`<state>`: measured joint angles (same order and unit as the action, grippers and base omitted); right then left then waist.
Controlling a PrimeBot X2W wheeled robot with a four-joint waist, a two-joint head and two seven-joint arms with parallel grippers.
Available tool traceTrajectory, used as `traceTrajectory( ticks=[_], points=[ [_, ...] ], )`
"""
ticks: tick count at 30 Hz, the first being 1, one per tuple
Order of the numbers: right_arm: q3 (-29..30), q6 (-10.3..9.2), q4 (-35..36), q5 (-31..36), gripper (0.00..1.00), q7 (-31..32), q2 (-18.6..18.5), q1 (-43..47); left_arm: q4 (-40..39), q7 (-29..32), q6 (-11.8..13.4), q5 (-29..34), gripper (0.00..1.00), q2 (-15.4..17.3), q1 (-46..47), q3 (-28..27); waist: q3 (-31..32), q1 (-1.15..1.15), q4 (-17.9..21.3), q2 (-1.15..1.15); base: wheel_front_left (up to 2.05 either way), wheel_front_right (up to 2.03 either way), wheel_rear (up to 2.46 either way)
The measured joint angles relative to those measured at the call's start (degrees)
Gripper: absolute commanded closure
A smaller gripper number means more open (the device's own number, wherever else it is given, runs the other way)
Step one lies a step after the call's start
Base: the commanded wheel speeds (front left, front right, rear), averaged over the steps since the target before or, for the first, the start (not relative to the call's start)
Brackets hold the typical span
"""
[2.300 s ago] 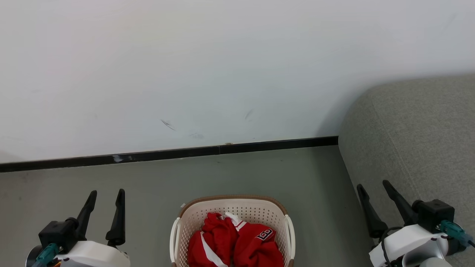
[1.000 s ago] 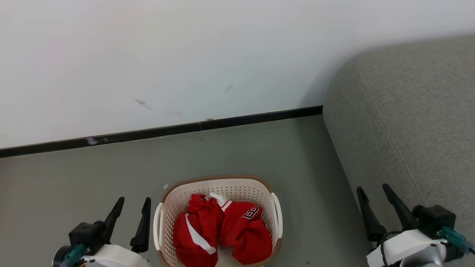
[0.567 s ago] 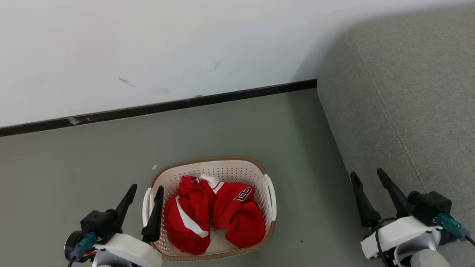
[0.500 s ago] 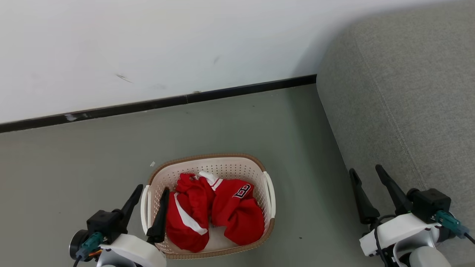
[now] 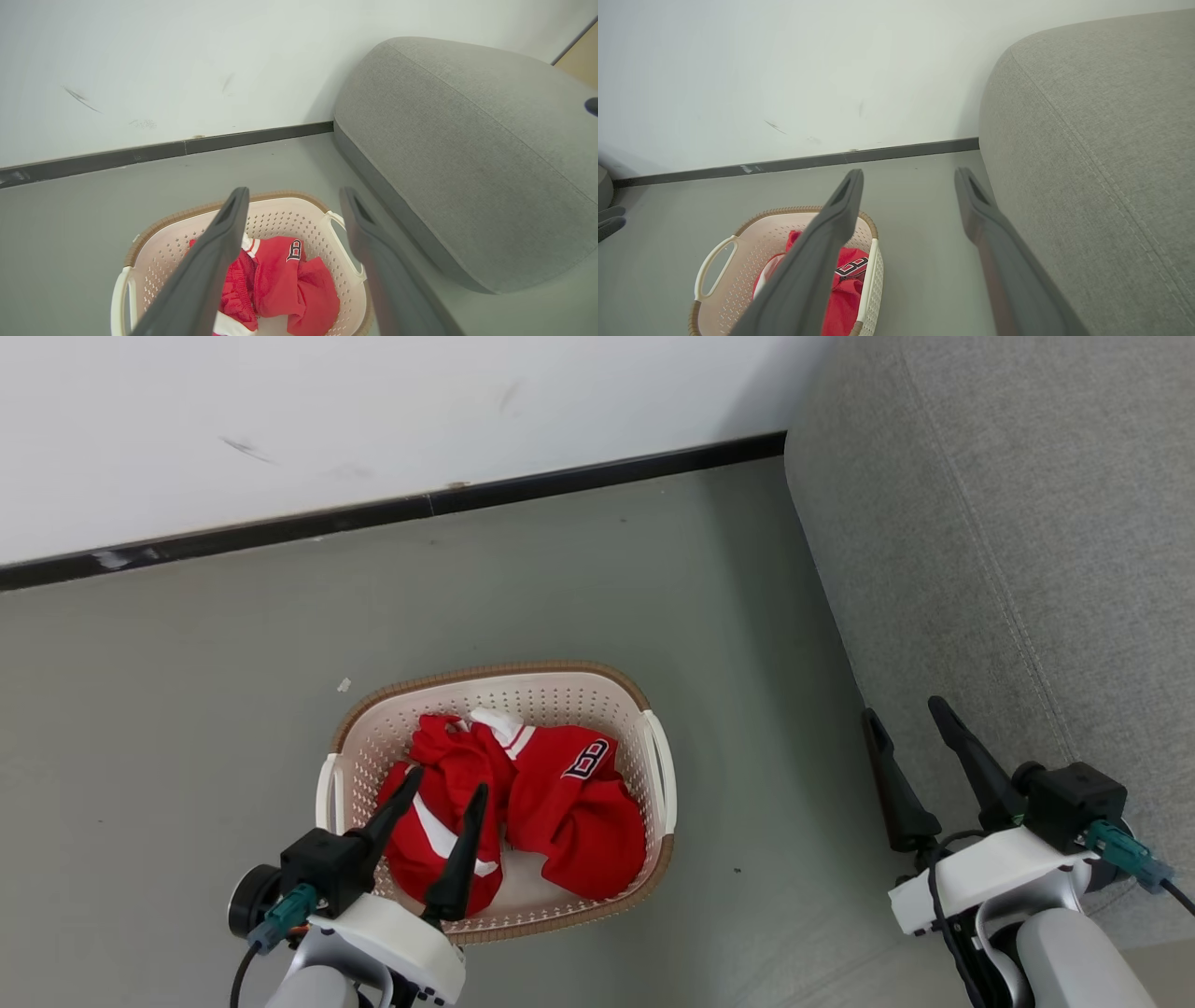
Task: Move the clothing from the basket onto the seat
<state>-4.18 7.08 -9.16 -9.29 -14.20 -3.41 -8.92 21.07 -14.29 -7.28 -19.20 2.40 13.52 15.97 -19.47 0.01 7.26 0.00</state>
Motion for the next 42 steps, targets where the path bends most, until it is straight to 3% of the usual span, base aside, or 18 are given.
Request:
traceTrajectory(
  ticks=[15,42],
  points=[
    [0.8,0.00,1.4,0.0,0.00,0.0,0.4,-4.5,3.2,1.2,0.0,0.1,0.00,0.0,5.8,5.4,-8.1,0.00,2.1,0.00,0.00,0.00,0.00],
    [-2.5,0.01,4.8,-1.9,0.00,-0.2,0.8,-13.2,6.8,7.8,0.6,0.3,0.00,1.5,17.8,3.7,-22.2,0.00,6.6,0.00,0.00,0.00,0.00]
  ],
)
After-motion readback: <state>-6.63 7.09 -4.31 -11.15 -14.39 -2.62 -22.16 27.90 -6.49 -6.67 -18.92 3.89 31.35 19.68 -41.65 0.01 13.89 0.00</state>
